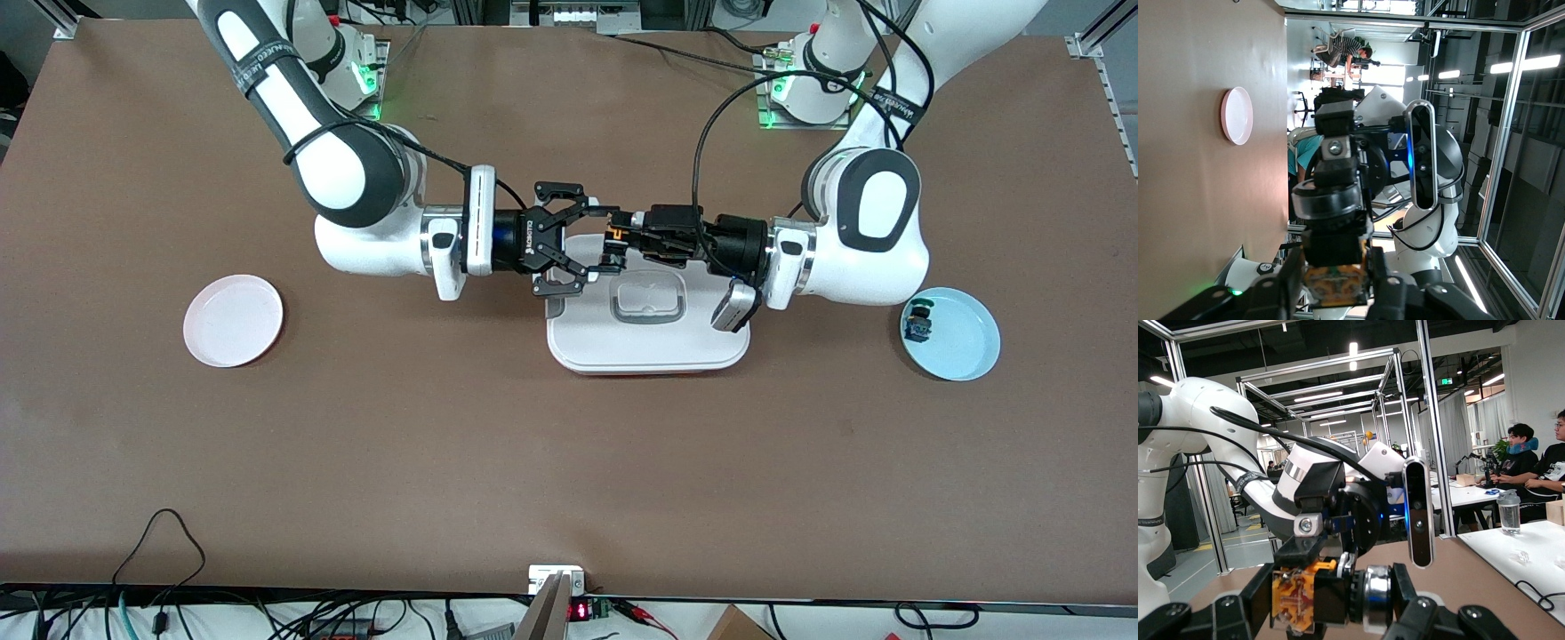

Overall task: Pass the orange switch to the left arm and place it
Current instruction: 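Close the left gripper on the switch and open the right gripper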

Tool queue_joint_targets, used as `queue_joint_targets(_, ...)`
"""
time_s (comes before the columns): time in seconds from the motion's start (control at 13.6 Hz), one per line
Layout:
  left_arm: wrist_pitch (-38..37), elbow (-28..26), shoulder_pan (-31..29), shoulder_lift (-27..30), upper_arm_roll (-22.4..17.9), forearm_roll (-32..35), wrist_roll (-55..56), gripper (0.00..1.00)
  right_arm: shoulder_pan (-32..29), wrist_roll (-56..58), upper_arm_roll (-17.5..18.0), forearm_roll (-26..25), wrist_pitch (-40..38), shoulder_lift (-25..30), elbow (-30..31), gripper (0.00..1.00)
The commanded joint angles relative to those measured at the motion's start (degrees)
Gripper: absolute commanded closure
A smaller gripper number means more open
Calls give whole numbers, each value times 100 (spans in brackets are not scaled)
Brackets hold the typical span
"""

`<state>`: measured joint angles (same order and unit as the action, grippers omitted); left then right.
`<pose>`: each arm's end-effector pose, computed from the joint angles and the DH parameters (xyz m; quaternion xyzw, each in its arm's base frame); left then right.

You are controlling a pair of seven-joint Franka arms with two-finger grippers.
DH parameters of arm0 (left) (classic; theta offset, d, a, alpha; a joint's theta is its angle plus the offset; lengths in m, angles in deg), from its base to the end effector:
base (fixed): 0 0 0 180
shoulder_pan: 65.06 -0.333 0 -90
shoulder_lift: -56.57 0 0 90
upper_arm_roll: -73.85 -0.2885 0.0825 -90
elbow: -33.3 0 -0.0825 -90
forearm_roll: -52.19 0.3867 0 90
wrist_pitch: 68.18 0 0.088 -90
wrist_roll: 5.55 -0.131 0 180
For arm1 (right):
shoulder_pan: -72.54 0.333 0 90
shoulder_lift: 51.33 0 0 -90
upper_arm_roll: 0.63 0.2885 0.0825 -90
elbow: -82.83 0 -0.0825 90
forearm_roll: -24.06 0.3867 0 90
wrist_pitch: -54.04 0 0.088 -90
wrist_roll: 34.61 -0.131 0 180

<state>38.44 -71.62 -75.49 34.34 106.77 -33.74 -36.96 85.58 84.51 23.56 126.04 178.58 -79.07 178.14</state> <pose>0.5632 -0.3096 0.3785 0.7113 -0.0374 -0.0731 0.6981 0.5514 0.4426 0.3745 -0.5368 -0.4539 -0.4623 0.5404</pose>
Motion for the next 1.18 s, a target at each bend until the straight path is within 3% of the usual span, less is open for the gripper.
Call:
queue_joint_targets(0.0, 52, 7, 33, -62, 31, -82, -252, 74, 49, 67, 6, 146, 18, -21, -135, 100)
queue_joint_targets(0.15, 34, 15, 15, -53, 31, -82, -252, 77, 41, 58, 7, 146, 18, -30, -135, 96)
queue_joint_targets(0.22, 34, 15, 15, -53, 31, -82, -252, 78, 41, 49, 7, 146, 18, -30, -153, 86)
queue_joint_targets(0.29, 34, 15, 15, -53, 31, -82, -252, 78, 32, 41, 7, 146, 35, -30, -153, 56)
queue_joint_targets(0.37, 34, 15, 15, -53, 31, -82, -252, 78, -3, -20, -2, 146, 27, -30, -153, 3)
queue_joint_targets(0.66, 16, 24, 6, -53, 31, -82, -261, 80, -327, -634, -20, 76, -122, 31, -223, 0)
queue_joint_targets(0.88, 8, 33, -116, 0, -31, 40, -243, 81, -749, -1030, -29, -204, -763, 49, -390, 0)
queue_joint_targets(0.96, 8, 42, -204, 9, -40, 249, -243, 81, -959, -1241, -29, -502, -1008, 58, -408, 0)
queue_joint_targets(1.1, 8, 269, -353, 9, -40, 1440, -182, 81, -1434, -1855, -29, -1283, -1675, 58, -609, 0)
